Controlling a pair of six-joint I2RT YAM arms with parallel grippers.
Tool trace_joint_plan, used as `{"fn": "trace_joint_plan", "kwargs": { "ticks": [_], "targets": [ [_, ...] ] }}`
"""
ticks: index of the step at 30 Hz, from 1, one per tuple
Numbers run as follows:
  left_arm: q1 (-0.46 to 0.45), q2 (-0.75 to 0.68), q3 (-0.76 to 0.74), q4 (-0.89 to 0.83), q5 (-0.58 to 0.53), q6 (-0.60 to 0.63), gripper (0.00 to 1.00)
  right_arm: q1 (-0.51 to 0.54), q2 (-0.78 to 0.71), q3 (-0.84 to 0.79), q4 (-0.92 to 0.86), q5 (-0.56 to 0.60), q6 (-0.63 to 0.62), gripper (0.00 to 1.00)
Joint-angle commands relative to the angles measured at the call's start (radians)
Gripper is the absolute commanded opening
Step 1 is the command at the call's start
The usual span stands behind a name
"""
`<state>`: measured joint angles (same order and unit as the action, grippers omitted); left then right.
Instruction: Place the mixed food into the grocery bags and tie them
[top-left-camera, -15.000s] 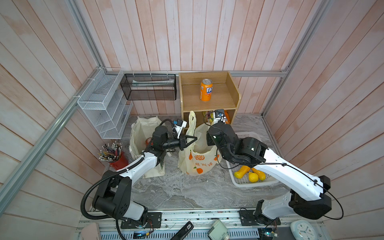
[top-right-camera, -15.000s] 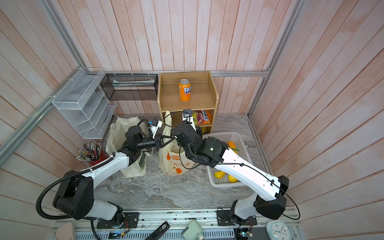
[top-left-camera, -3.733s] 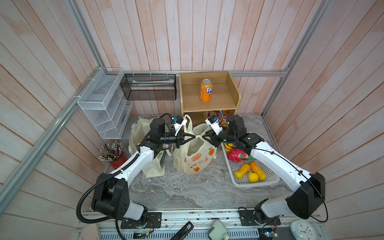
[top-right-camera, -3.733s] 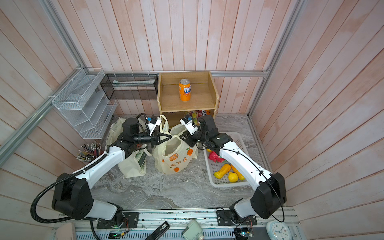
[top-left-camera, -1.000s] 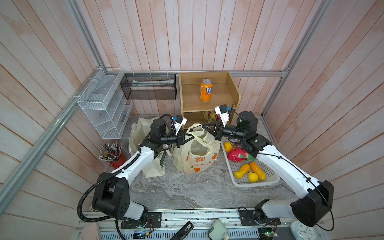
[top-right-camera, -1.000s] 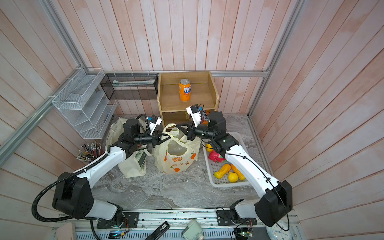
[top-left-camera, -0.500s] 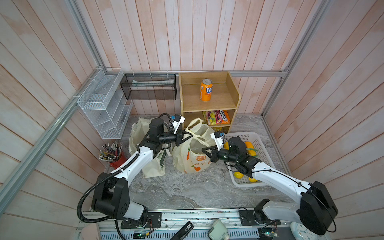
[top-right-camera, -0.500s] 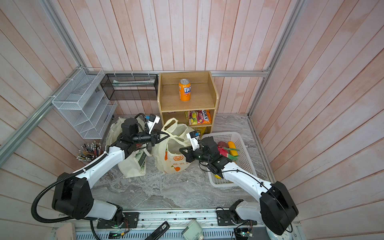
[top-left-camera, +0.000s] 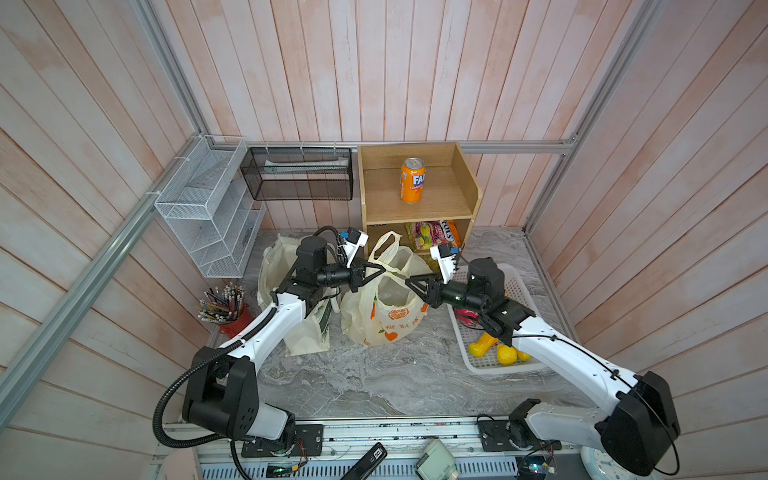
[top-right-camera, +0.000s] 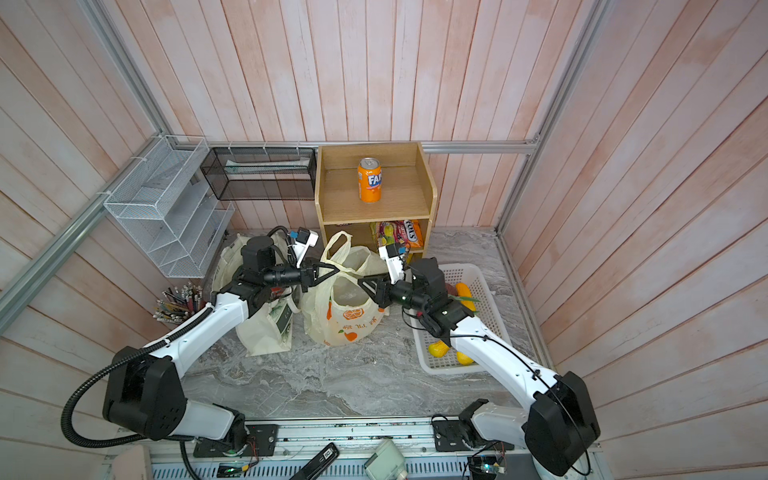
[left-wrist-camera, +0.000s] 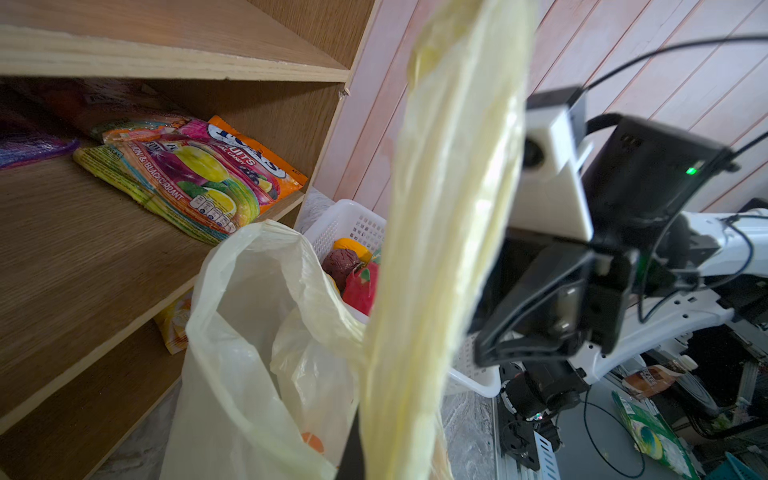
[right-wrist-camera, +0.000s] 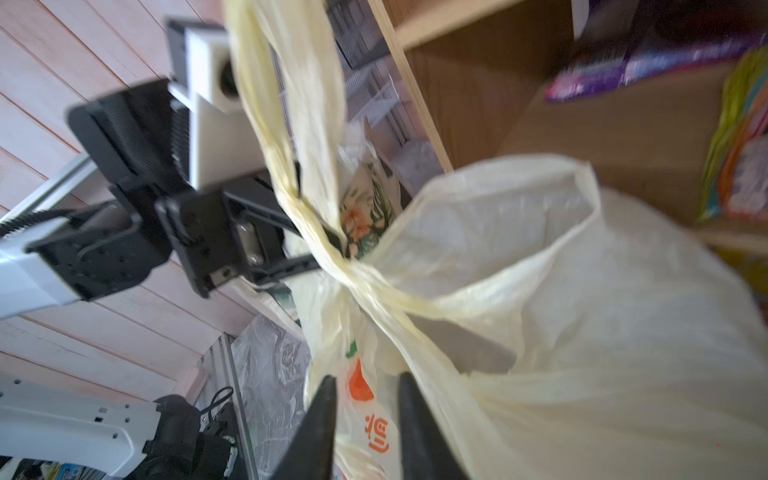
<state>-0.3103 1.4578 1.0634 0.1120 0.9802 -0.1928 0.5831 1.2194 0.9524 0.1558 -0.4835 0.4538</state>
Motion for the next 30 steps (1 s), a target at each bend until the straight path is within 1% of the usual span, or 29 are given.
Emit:
{"fn": "trace_joint_plan", "kwargs": {
  "ticks": [1,3,5,8,9,14,17,22,30],
  "targets": [
    [-0.003,-0.028,0.001,-0.015,-0.022,0.049,0.0,-0.03,0.004,0.1,-0.035,-0.039,0.009,0.61],
    [-0.011,-0.032,0.003,-0.035,-0.039,0.076,0.0,-0.034,0.039,0.157,-0.02,-0.032,0.043,0.72],
    [-0.016,-0.03,0.013,-0.063,-0.054,0.098,0.0,-0.034,0.076,0.205,0.007,-0.03,0.085,0.78],
    [-0.021,-0.029,0.023,-0.091,-0.071,0.11,0.0,-0.035,0.128,0.262,0.064,-0.028,0.155,0.82],
    [-0.022,-0.031,0.025,-0.096,-0.078,0.136,0.0,-0.034,0.149,0.283,0.073,-0.024,0.177,0.83],
    [-0.035,-0.039,0.037,-0.128,-0.129,0.169,0.0,-0.032,0.227,0.338,0.107,-0.011,0.257,0.86],
    [-0.041,-0.04,0.042,-0.133,-0.144,0.175,0.0,-0.026,0.244,0.327,0.126,0.006,0.289,0.87],
    [-0.052,-0.034,0.058,-0.147,-0.153,0.185,0.0,-0.012,0.267,0.306,0.184,-0.022,0.336,0.85],
    [-0.059,-0.028,0.068,-0.154,-0.163,0.189,0.0,0.015,0.305,0.315,0.217,-0.053,0.356,0.72]
  ]
}}
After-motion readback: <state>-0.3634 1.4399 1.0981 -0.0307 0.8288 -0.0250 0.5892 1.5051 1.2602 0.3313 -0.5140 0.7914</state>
